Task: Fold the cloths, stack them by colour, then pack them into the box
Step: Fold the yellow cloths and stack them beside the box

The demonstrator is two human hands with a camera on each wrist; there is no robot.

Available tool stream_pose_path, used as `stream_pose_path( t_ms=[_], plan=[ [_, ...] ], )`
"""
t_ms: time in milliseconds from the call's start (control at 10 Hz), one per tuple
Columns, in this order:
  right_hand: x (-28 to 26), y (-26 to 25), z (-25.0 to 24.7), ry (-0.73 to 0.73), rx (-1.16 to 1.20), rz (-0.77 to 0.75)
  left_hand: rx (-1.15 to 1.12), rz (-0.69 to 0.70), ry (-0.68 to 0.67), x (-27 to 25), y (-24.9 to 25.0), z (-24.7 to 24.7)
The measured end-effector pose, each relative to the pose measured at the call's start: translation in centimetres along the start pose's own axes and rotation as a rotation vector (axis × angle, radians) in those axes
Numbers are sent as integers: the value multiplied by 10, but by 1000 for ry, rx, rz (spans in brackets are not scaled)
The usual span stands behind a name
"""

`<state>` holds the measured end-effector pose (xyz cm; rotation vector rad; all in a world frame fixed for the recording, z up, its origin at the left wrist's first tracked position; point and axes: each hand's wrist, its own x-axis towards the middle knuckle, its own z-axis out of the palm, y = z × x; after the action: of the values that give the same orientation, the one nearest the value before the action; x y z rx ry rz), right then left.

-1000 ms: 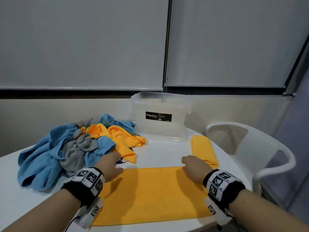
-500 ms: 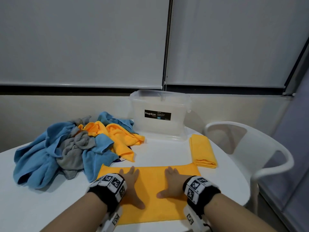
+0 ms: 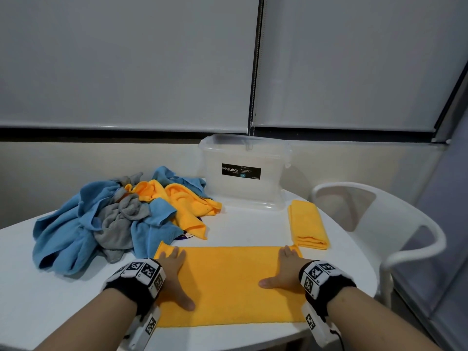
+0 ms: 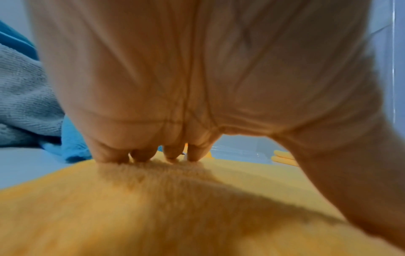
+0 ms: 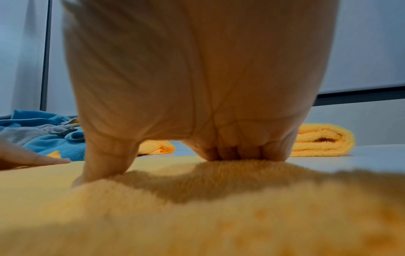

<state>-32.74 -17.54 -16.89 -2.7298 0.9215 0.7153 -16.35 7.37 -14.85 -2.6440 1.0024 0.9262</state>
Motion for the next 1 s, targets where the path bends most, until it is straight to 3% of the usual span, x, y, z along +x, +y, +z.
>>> stream_pose_path(
  t_ms=[300, 500, 700, 800, 900, 1000],
  plan=[
    [-13, 5, 2, 2, -10, -33, 11, -137, 96, -6, 13, 3],
    [-36, -30, 3, 146, 1, -200, 53, 74, 79, -25, 61, 7],
    [-47, -85, 39, 26, -106, -326, 174, 145, 193, -23, 111, 41],
    [-48, -82, 53, 75, -50, -306, 70, 177, 479, -9, 93, 59],
    [-50, -70, 68, 263, -14, -355, 41, 187, 330, -6, 70, 69],
    [-47, -52, 75, 330, -25, -343, 30, 182, 192, -10, 49, 68]
  ],
)
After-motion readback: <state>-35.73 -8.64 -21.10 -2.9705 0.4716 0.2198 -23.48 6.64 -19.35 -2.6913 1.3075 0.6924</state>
